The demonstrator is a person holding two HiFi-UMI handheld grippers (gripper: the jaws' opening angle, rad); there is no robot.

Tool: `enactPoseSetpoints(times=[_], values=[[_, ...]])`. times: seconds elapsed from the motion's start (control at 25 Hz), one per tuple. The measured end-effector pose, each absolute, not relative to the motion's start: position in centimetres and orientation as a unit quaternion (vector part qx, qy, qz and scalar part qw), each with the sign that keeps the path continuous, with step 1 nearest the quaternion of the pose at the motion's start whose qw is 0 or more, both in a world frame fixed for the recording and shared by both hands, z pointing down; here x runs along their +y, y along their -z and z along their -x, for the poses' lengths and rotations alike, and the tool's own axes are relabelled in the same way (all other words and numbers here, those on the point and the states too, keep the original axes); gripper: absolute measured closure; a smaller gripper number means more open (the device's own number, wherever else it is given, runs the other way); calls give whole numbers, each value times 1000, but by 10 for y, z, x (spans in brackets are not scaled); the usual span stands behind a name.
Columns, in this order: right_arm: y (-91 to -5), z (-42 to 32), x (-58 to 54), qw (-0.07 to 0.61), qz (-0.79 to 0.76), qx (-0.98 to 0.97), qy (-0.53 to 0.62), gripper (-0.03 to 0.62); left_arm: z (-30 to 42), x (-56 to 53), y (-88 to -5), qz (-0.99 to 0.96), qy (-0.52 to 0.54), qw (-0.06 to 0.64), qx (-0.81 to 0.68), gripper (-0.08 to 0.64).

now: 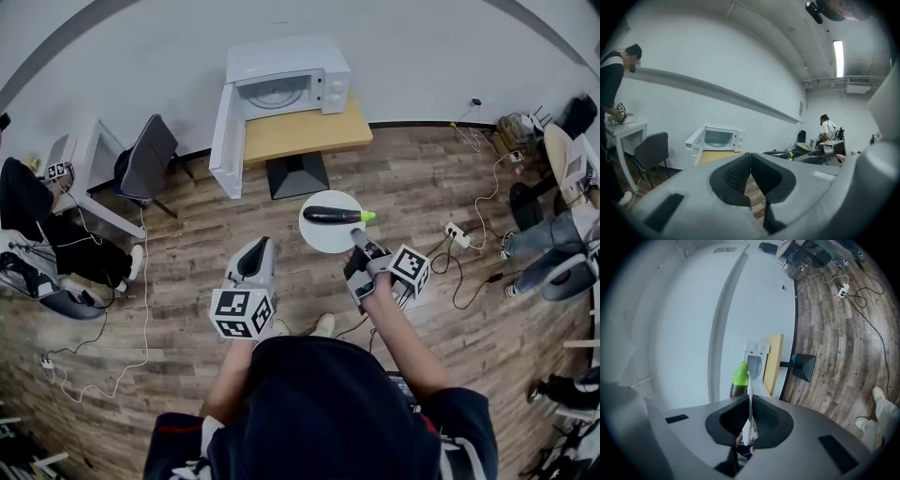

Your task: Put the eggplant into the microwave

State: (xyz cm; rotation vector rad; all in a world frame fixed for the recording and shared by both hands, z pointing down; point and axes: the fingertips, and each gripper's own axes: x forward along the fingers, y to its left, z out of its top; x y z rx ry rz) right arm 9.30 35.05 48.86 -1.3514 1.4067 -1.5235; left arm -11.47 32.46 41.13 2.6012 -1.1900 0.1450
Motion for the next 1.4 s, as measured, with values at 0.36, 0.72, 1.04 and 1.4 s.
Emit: enactPoseSetpoints(times=[0.36,0.72,1.04,1.4], values=[[-502,-115,353,311,502,545,595,569,93,339,-422,-890,-56,139,-431,543],[-511,-128,345,315,495,544,600,569,87,337,-429,-884,-64,141,-441,543],[-512,-126,311,310,500,541,601,569,88,301,-435,-885,-64,146,-437,543],[-512,-123,236,320,495,544,598,569,85,226,-436,-890,-64,147,-427,543]])
